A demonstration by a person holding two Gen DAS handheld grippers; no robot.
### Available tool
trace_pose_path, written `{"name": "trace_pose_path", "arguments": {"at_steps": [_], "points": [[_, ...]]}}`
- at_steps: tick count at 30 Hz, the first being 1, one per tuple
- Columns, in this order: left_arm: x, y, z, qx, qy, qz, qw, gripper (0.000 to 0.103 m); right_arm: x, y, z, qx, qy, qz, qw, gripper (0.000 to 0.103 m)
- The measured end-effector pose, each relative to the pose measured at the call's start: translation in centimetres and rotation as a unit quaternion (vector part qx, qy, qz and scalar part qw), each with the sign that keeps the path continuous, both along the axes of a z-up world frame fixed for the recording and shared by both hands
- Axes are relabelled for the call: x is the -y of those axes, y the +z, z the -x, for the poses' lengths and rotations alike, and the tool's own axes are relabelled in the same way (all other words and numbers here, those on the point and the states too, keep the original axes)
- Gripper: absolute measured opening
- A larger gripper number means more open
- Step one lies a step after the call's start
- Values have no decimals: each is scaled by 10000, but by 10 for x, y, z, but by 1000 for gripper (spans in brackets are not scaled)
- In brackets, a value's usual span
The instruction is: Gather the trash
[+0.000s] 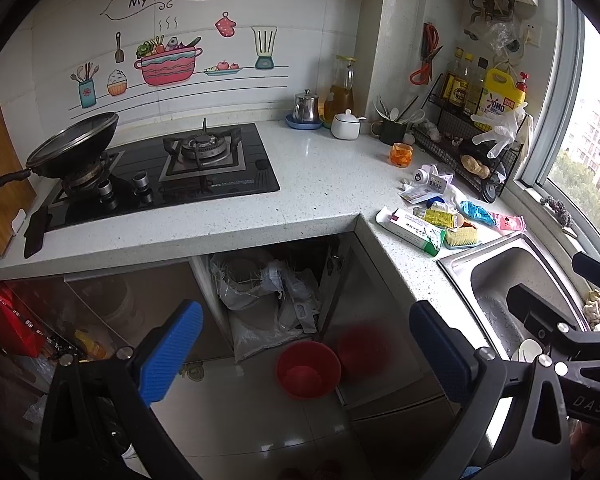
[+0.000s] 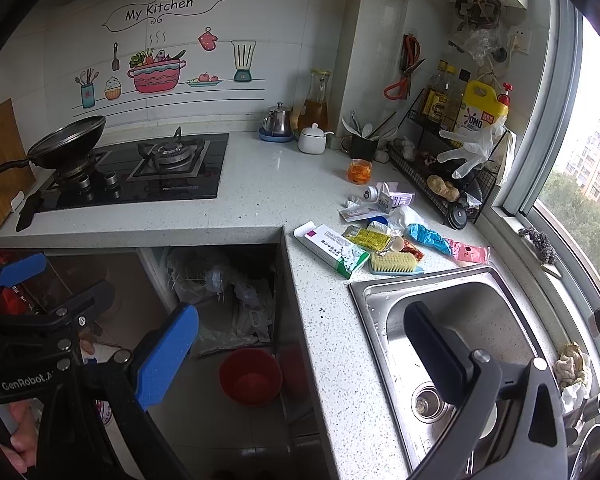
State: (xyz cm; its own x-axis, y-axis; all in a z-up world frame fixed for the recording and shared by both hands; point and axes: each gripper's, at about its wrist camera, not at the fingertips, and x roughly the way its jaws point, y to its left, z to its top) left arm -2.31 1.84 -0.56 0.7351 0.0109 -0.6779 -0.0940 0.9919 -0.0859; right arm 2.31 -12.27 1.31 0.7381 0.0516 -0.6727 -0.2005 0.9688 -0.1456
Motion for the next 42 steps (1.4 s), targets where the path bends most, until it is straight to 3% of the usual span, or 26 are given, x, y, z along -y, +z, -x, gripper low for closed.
{"name": "trace_pose_path", "arguments": {"at_steps": [23, 37, 42], "points": [[11, 1, -33, -165, -181, -40, 9997, 103, 12, -2, -21, -145, 3, -87, 9999, 103], [42, -25, -142, -573, -763, -47, 9954, 103, 41, -23, -95, -360, -371, -34, 9987, 103], [42, -48, -191, -901, -903, -75, 9918, 103, 47, -45, -140, -796, -366, -3, 9962, 103]]}}
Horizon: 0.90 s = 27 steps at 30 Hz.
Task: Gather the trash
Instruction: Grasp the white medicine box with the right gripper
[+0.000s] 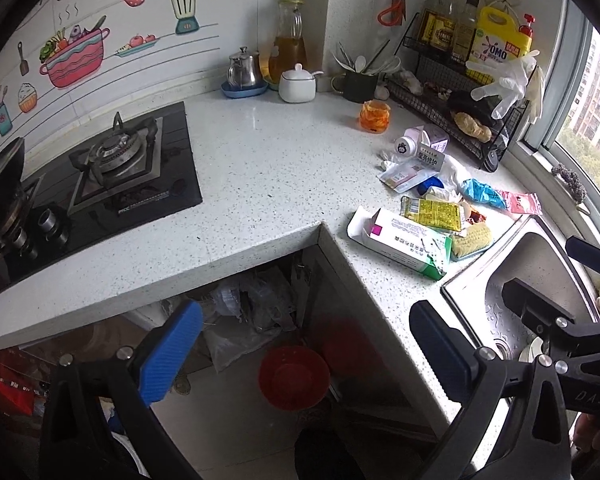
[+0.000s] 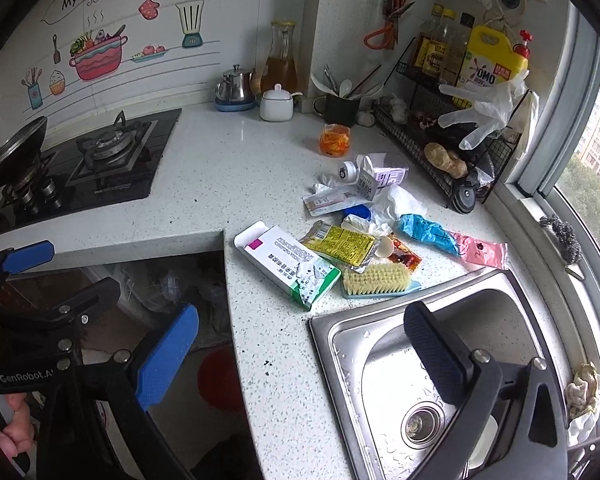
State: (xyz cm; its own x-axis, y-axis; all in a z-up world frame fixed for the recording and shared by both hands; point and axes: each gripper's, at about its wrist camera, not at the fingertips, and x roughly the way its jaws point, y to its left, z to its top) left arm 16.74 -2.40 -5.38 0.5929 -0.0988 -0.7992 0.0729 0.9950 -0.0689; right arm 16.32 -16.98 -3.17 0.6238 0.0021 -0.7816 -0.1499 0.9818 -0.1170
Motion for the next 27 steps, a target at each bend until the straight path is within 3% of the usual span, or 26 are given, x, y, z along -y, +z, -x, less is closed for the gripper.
{"name": "trace_pose_path", "arguments": {"at_steps": [9, 14, 16, 22, 26, 27], "points": [[-20, -52, -69, -612, 82, 183, 9979, 103, -18, -42, -72, -631, 611, 234, 9959, 103], [-25, -83, -93, -906, 96, 85, 9958, 103, -28, -70, -106, -964, 814, 402, 9912, 103], [-28, -93, -100, -1018, 108, 65, 9947, 103, -31, -81, -117, -1122, 886, 419, 9889, 93], [-35, -109, -115, -1201, 153, 25, 9926, 103, -38, -104, -137, -1442, 1084, 478, 9824, 90], [-36, -111, -120, -1199, 158, -194, 9925, 103, -41, -114, -145, -1585, 1151, 686, 9782, 90], [-35, -111, -121, -1193, 145, -272, 9924, 103, -41, -116, -146, -1620, 1155, 739, 9772, 86]]}}
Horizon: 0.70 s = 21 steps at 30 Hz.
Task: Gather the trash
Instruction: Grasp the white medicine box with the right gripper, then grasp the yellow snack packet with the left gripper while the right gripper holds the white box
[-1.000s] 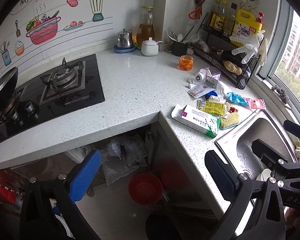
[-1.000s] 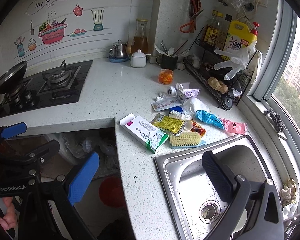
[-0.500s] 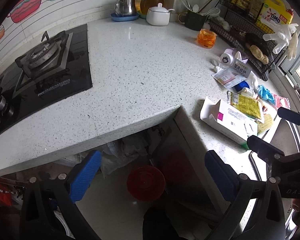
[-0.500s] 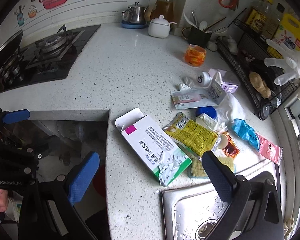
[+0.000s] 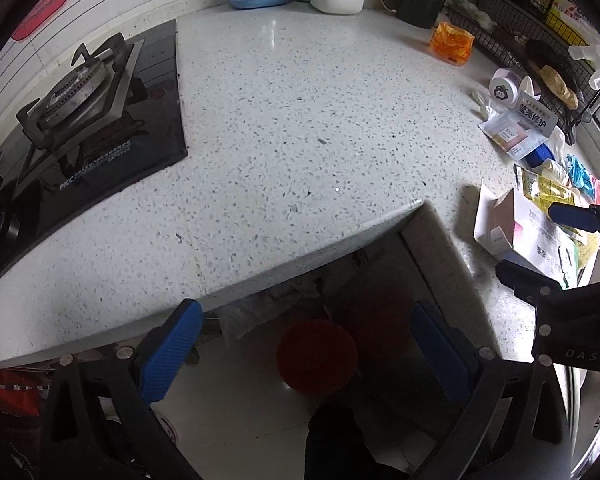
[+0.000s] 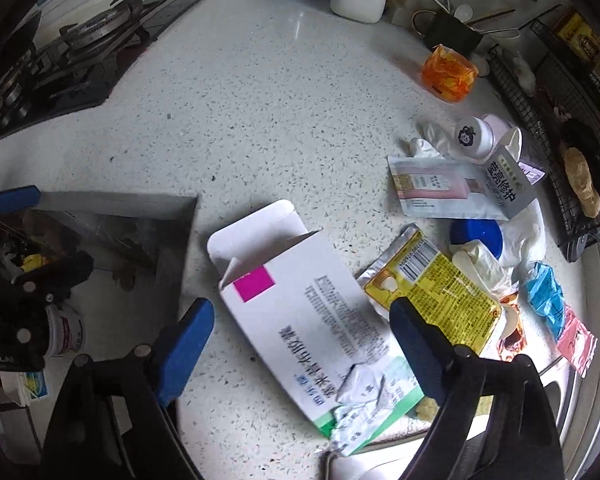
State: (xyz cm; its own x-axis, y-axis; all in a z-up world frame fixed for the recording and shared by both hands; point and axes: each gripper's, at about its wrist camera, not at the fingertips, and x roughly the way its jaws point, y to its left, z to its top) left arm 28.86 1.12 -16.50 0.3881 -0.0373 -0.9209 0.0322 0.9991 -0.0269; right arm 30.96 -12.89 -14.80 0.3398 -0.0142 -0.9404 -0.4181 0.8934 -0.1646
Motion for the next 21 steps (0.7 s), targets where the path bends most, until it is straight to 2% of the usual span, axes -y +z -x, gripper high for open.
{"name": "trace_pose_path", "arguments": {"at_steps": [1, 5, 7, 9, 11, 13, 17, 21], "points": [[1, 0, 0, 2, -37, -52, 10000, 103, 1, -2, -1, -58, -7, -33, 10000, 78], [2, 7, 0, 31, -102, 21, 9999, 103, 5, 3, 3, -66, -21, -263, 9996, 71], [4, 13, -1, 48, -150, 7, 9999, 103, 8, 7, 5, -76, -97, -470, 9988, 63], [7, 20, -3, 89, -212, -22, 9997, 103, 12, 17, 11, 64, -228, -565, 9981, 61], [14, 30, -4, 150, -305, 5, 9994, 103, 17, 33, 20, 491, -370, -459, 9971, 61], [21, 41, -7, 214, -459, 77, 9987, 103, 25, 50, 31, 748, -515, -646, 9938, 60], [47, 61, -11, 405, -909, 106, 9950, 103, 46, 72, 42, 944, -973, -922, 9865, 60], [83, 72, -22, 506, -1432, 148, 9883, 103, 72, 86, 51, 1137, -1502, -911, 9779, 60]]}}
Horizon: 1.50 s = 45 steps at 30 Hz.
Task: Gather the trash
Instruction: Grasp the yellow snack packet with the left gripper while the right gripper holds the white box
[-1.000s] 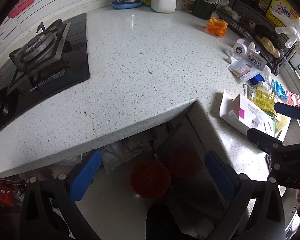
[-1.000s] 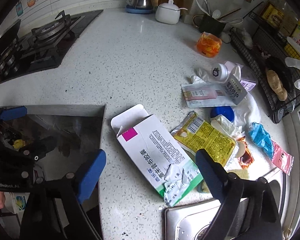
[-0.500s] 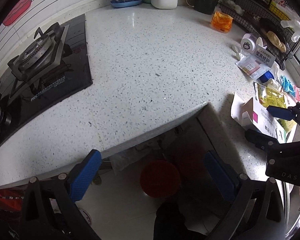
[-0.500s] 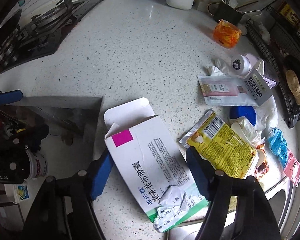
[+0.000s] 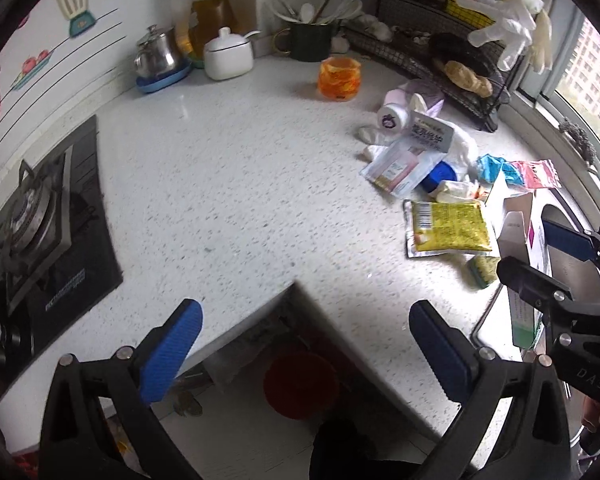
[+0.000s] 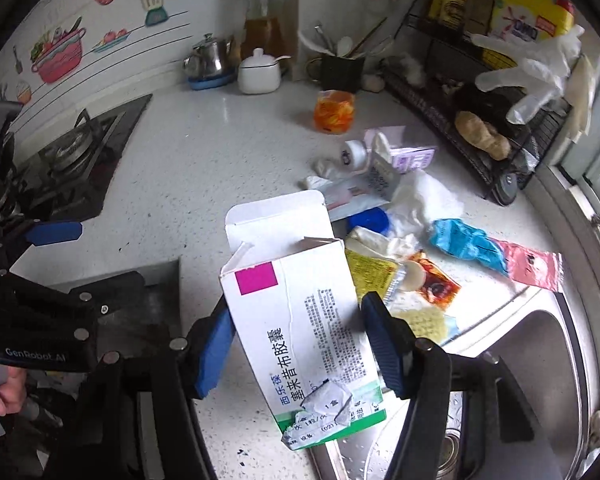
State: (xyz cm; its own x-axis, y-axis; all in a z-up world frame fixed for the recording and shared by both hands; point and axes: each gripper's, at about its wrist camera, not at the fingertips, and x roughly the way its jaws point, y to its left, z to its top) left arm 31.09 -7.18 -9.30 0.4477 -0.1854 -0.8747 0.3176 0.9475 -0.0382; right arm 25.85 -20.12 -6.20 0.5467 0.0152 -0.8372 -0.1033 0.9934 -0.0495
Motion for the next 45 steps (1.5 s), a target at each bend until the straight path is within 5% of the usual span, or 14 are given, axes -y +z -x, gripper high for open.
{"name": "trace_pose_path", "arguments": {"at_steps": [13, 19, 28, 37, 39, 45], "points": [[109, -8, -27, -162, -1470, -63, 9890, 103, 62, -2, 26, 11, -1559, 168, 9876, 60], [128, -31, -33, -316, -2144, -479, 9751, 103, 71, -14, 29, -136, -1926, 198, 9810, 60], [141, -68, -50, -434, -2546, -787, 9629, 102, 74, -34, 24, -386, -2149, 59, 9759, 60], [155, -70, -64, -457, -3056, -534, 9495, 60, 76, -38, 21, -464, -2235, 20, 9736, 60], [157, -67, -65, -437, -3131, -517, 9473, 35, 77, -37, 21, -435, -2264, -16, 9731, 60], [160, -56, -62, -283, -3075, -582, 9494, 11, 76, -34, 23, -385, -2282, -39, 9728, 60]]}}
